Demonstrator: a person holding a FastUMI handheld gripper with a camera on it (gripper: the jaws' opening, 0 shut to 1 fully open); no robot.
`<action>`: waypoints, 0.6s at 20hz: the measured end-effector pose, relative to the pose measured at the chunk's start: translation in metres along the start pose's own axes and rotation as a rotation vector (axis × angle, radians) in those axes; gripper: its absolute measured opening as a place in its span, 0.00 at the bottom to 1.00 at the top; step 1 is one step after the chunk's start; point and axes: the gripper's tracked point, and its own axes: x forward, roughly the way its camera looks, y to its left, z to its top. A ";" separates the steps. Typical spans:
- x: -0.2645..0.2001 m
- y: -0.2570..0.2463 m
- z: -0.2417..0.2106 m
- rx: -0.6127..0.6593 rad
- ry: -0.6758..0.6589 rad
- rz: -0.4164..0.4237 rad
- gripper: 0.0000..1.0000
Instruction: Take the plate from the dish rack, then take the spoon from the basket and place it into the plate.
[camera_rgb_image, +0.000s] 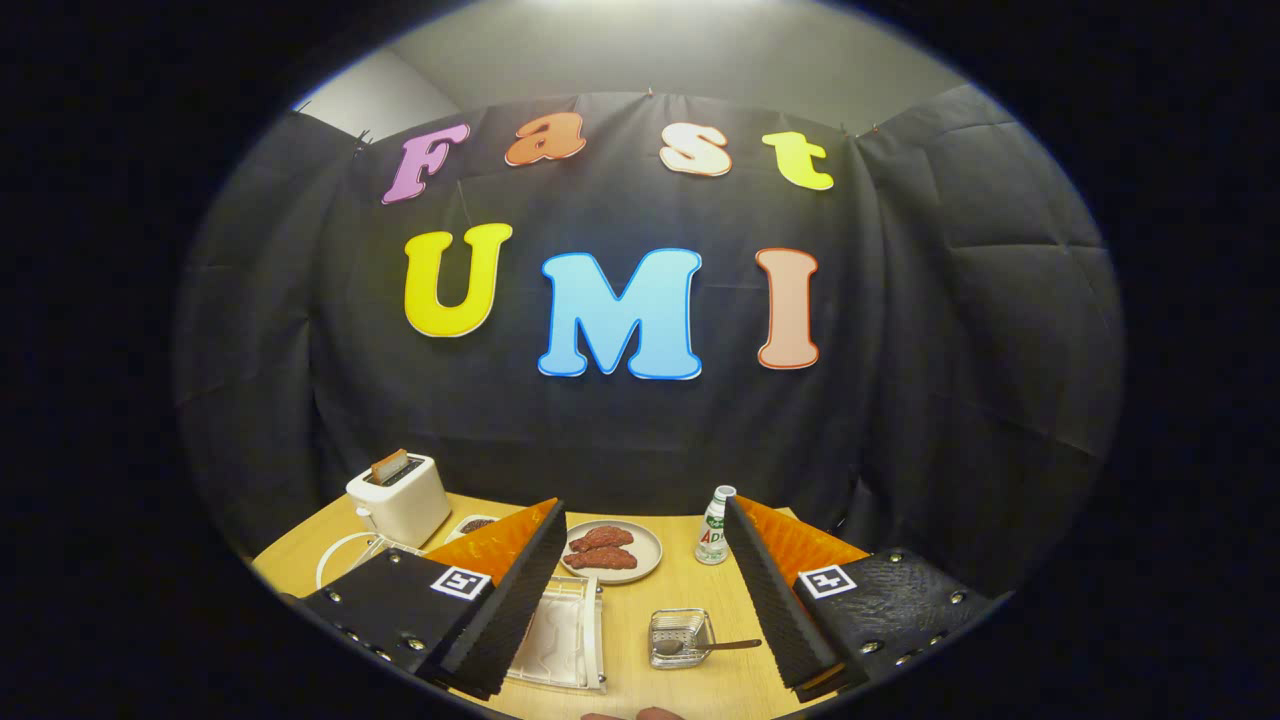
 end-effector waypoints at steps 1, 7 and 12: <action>0.004 0.008 -0.003 -0.005 0.032 0.017 0.96; 0.022 0.043 -0.020 0.002 0.176 0.075 0.96; 0.037 0.066 -0.041 -0.009 0.289 0.082 0.97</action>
